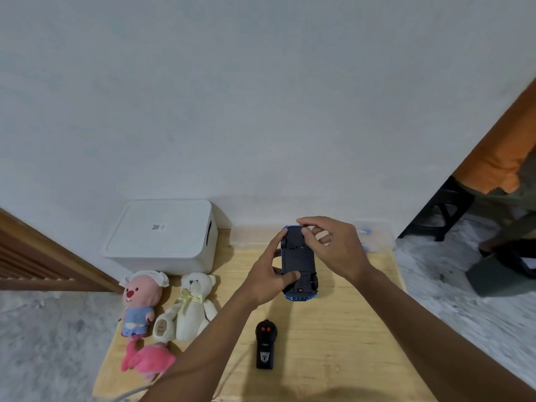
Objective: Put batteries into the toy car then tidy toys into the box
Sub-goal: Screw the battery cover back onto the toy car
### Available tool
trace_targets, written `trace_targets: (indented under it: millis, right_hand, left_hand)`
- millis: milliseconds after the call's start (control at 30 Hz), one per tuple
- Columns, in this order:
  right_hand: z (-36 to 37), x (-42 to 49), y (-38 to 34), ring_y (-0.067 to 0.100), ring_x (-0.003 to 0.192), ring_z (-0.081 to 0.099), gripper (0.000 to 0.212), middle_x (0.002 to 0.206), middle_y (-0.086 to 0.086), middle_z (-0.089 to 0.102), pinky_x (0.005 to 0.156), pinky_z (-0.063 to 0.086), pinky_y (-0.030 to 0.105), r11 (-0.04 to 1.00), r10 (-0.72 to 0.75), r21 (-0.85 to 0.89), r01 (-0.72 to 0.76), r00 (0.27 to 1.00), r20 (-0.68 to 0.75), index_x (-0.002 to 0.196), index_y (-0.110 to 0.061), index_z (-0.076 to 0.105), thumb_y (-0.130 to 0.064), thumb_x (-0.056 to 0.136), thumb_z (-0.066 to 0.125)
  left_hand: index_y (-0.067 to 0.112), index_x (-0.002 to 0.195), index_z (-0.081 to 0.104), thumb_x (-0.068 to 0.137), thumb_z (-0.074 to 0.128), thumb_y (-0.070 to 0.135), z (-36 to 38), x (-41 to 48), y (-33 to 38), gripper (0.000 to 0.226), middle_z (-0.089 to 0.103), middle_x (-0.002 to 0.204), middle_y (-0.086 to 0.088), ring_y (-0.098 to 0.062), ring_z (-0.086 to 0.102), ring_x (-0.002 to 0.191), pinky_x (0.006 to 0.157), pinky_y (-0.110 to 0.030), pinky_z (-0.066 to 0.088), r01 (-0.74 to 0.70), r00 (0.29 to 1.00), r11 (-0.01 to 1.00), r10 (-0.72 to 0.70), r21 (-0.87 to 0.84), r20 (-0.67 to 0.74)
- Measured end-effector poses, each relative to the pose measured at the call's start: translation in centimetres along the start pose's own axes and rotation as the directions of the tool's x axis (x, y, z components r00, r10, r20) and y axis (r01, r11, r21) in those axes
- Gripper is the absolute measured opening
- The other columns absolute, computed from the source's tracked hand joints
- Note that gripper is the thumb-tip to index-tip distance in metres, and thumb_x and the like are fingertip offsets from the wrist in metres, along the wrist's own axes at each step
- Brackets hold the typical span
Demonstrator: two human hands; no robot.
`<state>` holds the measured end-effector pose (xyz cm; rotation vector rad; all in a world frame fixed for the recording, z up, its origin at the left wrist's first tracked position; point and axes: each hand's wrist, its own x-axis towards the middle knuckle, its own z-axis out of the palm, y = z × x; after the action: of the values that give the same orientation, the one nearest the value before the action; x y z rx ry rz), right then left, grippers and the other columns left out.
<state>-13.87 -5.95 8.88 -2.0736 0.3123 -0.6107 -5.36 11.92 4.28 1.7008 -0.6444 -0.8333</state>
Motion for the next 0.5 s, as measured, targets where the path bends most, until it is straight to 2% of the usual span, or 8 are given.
trace_targets:
  millis: [67, 133, 200, 300, 433, 500]
  right_hand:
    - [-0.27, 0.01, -0.01, 0.006, 0.094, 0.069, 0.023, 0.106, -0.023, 0.073, 0.067, 0.060, 0.023, 1.000, -0.003, 0.013, 0.003, 1.000, -0.006, 0.108, -0.033, 0.077, -0.016, 0.094, 0.069]
    - [-0.41, 0.30, -0.07, 0.006, 0.091, 0.070, 0.017, 0.099, -0.021, 0.074, 0.069, 0.061, 0.027, 0.998, 0.054, 0.040, -0.053, 0.998, -0.027, 0.099, -0.032, 0.078, -0.017, 0.092, 0.072]
    - [-0.50, 0.61, -0.16, 0.007, 0.083, 0.069, 0.012, 0.089, -0.019, 0.074, 0.068, 0.061, 0.027, 0.992, 0.111, 0.066, -0.108, 0.993, -0.045, 0.090, -0.035, 0.076, -0.023, 0.088, 0.077]
    - [-0.55, 0.76, -0.31, 0.010, 0.071, 0.065, 0.013, 0.087, -0.019, 0.073, 0.066, 0.058, 0.025, 0.994, 0.098, 0.046, -0.096, 0.994, -0.042, 0.090, -0.035, 0.076, -0.022, 0.087, 0.079]
    - [-0.55, 0.06, -0.28, 0.008, 0.086, 0.071, 0.021, 0.099, -0.025, 0.074, 0.071, 0.058, 0.019, 1.000, -0.008, -0.003, 0.008, 1.000, 0.015, 0.103, -0.031, 0.078, -0.015, 0.093, 0.071]
    - [-0.66, -0.02, -0.31, 0.006, 0.091, 0.071, 0.025, 0.102, -0.027, 0.074, 0.074, 0.058, 0.017, 1.000, -0.003, 0.006, 0.002, 1.000, 0.016, 0.106, -0.032, 0.078, -0.013, 0.094, 0.069]
  left_hand:
    - [0.060, 0.152, 0.028, 0.088, 0.078, 0.016, 0.10, 0.07, 0.08, 0.092, 0.055, 0.137, 0.009, -0.007, 0.072, 0.079, 0.074, -0.028, 0.061, -0.005, 1.000, 1.000, 0.005, 0.000, -0.005]
    - [0.060, 0.152, 0.028, 0.088, 0.078, 0.017, 0.21, 0.10, 0.16, 0.092, 0.055, 0.138, 0.009, -0.007, 0.072, 0.079, 0.074, -0.029, 0.061, 0.001, 1.000, 1.000, -0.001, 0.003, -0.004]
    - [0.059, 0.152, 0.027, 0.088, 0.078, 0.017, 0.37, 0.10, 0.20, 0.093, 0.055, 0.139, 0.009, -0.006, 0.072, 0.078, 0.072, -0.026, 0.060, 0.000, 1.000, 1.000, 0.000, 0.012, 0.000]
    - [0.057, 0.153, 0.027, 0.088, 0.078, 0.016, 0.46, 0.03, 0.26, 0.092, 0.056, 0.137, 0.010, -0.005, 0.073, 0.077, 0.068, -0.022, 0.058, -0.005, 1.000, 1.000, 0.005, 0.018, 0.009]
    - [0.056, 0.155, 0.026, 0.089, 0.077, 0.015, 0.28, -0.15, 0.33, 0.092, 0.054, 0.138, 0.009, -0.010, 0.074, 0.079, 0.070, -0.027, 0.060, 0.010, 1.000, 1.000, -0.010, 0.013, 0.010]
    - [0.055, 0.155, 0.027, 0.089, 0.077, 0.014, 0.17, -0.26, 0.38, 0.092, 0.055, 0.138, 0.007, -0.012, 0.075, 0.080, 0.071, -0.028, 0.061, 0.007, 1.000, 1.000, -0.008, 0.011, 0.010]
